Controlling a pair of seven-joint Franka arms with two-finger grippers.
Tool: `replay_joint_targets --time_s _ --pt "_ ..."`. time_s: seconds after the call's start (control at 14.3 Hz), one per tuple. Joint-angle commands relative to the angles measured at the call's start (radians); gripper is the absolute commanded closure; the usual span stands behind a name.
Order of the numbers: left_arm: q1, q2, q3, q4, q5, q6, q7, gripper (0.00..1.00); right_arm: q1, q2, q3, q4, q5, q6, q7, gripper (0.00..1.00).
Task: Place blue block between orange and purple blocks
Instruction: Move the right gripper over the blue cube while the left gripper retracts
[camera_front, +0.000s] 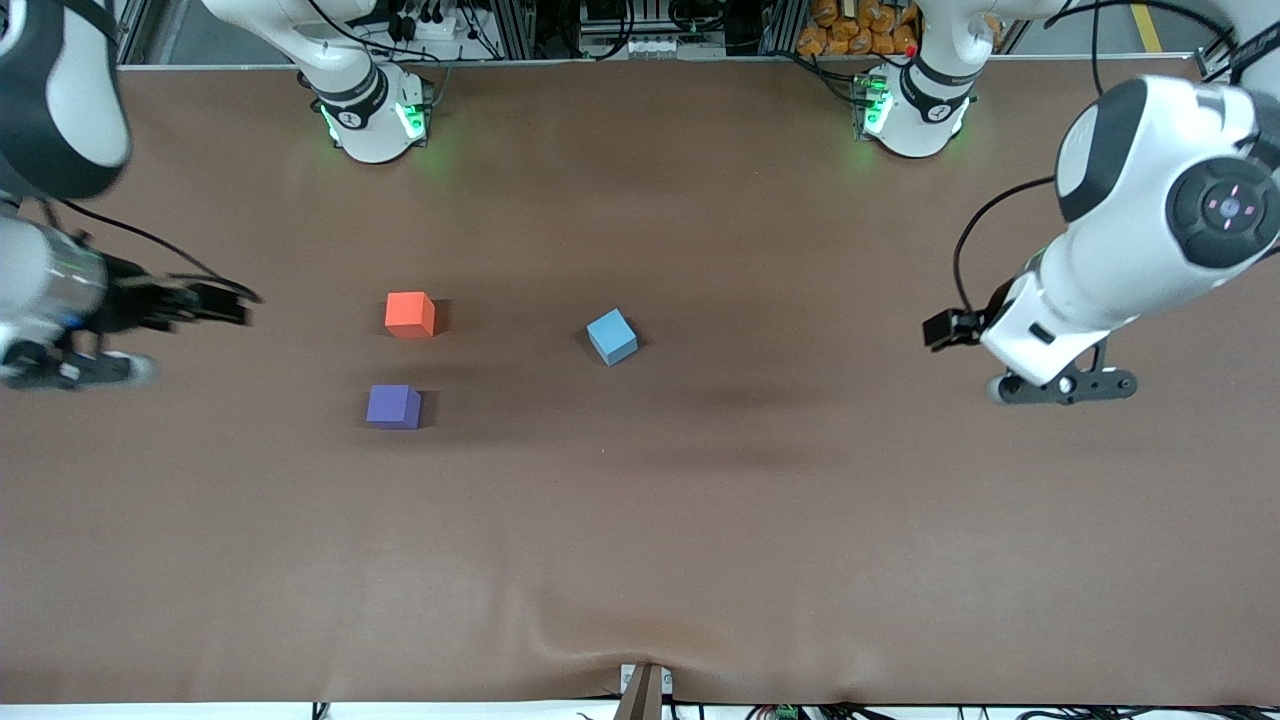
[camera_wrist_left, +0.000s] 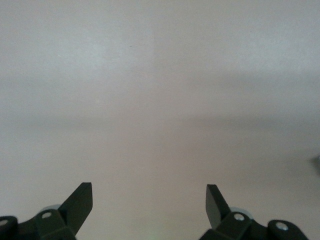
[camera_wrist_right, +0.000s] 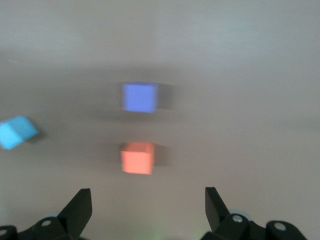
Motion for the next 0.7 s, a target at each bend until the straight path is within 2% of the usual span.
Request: replay_joint_targets --time_s 0.0,0.14,0.28,0.35,0.49,0.63 --pt "0.057 -0.081 -0.018 -0.082 0.030 0.007 0.118 0.00 0.122 0.095 -0.006 0.015 0.043 0.150 0.015 0.00" --pt "0.063 -0.150 -0.007 -0.137 0.032 0.013 0.176 0.00 0.176 0.152 -0.005 0.015 0.053 0.236 0.099 0.00" --pt "0.063 -0.219 -0.001 -0.183 0.032 0.008 0.181 0.00 0.264 0.213 -0.002 0.024 0.060 0.269 0.111 0.00" --pt "0.063 -0.242 0.007 -0.195 0.036 0.005 0.202 0.00 0.314 0.238 -0.002 0.020 0.060 0.333 0.125 0.00" --pt "0.065 -0.252 0.024 -0.189 0.071 -0.010 0.310 0.00 0.396 0.284 -0.003 0.012 0.060 0.402 0.215 0.00" --pt "0.065 -0.279 0.038 -0.185 0.067 -0.064 0.310 0.00 0.472 0.309 -0.003 -0.005 0.058 0.475 0.263 0.00"
